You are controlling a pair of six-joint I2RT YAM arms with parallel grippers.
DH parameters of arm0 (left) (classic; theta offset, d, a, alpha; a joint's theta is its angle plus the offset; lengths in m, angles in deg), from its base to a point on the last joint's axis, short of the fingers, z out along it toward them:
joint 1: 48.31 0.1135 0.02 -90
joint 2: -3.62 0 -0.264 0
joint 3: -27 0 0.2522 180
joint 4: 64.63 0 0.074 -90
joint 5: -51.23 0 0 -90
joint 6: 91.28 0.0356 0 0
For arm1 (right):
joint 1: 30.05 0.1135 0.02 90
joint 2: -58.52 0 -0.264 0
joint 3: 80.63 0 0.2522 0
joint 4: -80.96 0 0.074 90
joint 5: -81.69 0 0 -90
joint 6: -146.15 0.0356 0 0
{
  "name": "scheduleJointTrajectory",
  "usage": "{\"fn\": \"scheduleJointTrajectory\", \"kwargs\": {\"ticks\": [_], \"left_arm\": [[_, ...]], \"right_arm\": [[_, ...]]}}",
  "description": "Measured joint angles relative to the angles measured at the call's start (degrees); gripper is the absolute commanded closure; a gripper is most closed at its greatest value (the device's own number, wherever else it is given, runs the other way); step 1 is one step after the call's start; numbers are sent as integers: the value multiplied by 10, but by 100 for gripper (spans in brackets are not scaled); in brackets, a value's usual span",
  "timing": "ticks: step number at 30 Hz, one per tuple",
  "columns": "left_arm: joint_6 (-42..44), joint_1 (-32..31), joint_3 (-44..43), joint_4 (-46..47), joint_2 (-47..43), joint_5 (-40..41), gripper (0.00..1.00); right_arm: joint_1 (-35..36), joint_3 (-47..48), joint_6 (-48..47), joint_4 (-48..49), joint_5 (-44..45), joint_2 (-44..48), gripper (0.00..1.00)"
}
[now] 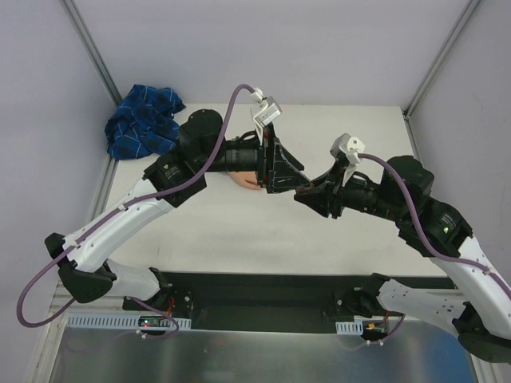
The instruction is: Paint the nails
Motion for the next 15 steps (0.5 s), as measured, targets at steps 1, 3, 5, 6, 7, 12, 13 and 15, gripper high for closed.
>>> {"fn": "scheduleJointTrajectory", "kwargs": {"ticks": [1,3,5,6,7,12,13,15], "left_arm": [[-2,-4,-3,0,3,4,55],[-3,-11,-12,-1,10,14,65],[-5,-15,-18,-1,13,17,74],[-5,-18,-19,-1,14,19,83],[-2,-19,-20,-1,15,24,91],[-1,-18,-24,2,23,21,100],[2,-17,-25,3,24,14,100],[16,-16,-29,4,29,-14,100]], "right_arm": [[3,0,0,0,7,-2,100],[10,0,0,0,24,-5,100],[16,0,0,0,41,-6,100],[19,0,0,0,50,-6,100],[21,0,0,0,57,-5,100],[28,0,0,-3,89,-1,100],[29,0,0,-5,90,-1,100],[30,0,-2,-9,85,2,100]]}}
